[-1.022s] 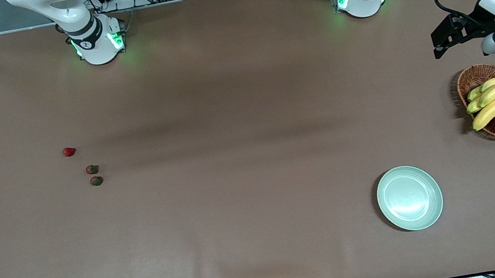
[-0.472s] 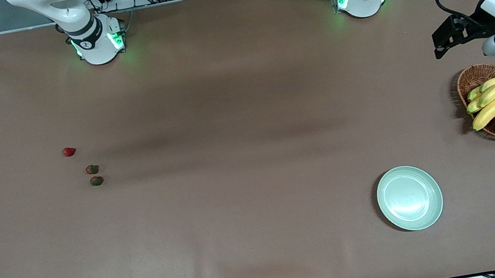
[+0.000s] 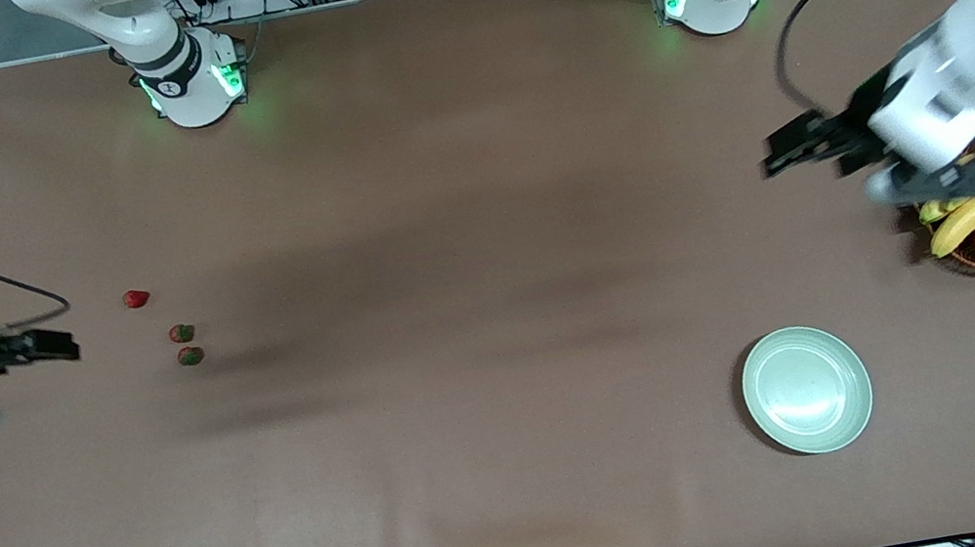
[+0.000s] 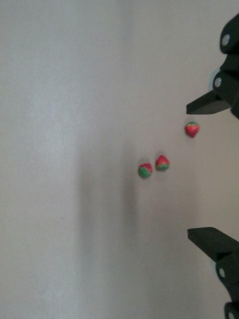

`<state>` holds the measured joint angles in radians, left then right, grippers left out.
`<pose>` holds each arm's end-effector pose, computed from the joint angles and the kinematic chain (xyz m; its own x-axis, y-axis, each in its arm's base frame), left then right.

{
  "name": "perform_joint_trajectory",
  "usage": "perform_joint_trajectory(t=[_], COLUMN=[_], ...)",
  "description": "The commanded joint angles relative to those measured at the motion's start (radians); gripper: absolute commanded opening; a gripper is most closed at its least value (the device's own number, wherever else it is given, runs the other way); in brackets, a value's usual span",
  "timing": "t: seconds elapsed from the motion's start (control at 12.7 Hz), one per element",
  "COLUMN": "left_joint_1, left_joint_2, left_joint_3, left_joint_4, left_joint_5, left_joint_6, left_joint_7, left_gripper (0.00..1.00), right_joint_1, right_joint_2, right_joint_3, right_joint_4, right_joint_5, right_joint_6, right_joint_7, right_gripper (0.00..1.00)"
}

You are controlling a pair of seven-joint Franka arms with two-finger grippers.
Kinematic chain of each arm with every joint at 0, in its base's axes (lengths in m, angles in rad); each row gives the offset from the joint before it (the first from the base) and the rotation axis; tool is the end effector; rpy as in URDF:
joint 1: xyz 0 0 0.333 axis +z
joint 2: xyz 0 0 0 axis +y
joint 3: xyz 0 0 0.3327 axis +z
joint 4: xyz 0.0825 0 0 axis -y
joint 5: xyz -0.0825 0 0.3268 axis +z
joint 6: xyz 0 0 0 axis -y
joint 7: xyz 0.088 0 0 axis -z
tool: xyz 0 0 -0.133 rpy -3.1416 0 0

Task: Collect all strawberries into plate
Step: 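Move the right gripper and the left gripper toward the strawberries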

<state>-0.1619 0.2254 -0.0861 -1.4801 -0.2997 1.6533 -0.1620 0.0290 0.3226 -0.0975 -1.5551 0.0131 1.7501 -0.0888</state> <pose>0.5460 -0.1709 0.5460 0.9922 -0.0674 -0.1049 -0.0333 -0.9540 0.2979 0.5895 -0.0320 0.4599 0.9917 0.0196 -0.1269 0.0207 -0.9998 0.0072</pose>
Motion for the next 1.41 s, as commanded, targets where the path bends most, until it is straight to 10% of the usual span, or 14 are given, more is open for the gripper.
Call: perform_joint_trajectory(t=[0.0, 0.71, 1.34], left_joint_1=[-0.138, -0.358, -0.435], left_joint_2=[0.081, 0.32, 0.411], left_joint_3=[0.0, 0.0, 0.006], left_joint_4=[0.02, 0.092, 0.089], left_joint_5=[-0.035, -0.033, -0.019], left_joint_6=[0.078, 0.469, 0.491], left_joint_7=[-0.103, -0.434, -0.516], left_gripper=[1.0, 1.0, 1.0], right_joint_1=[0.02, 0.032, 0.032], right_joint_2=[0.074, 0.2, 0.279], right_joint_3=[-0.002, 0.002, 0.002], right_joint_4=[-0.005, -0.247, -0.264], right_joint_5=[-0.001, 0.001, 0.001], right_joint_6=[0.067, 0.367, 0.359], right_joint_7=[0.001, -0.321, -0.321], right_gripper=[1.0, 1.0, 1.0])
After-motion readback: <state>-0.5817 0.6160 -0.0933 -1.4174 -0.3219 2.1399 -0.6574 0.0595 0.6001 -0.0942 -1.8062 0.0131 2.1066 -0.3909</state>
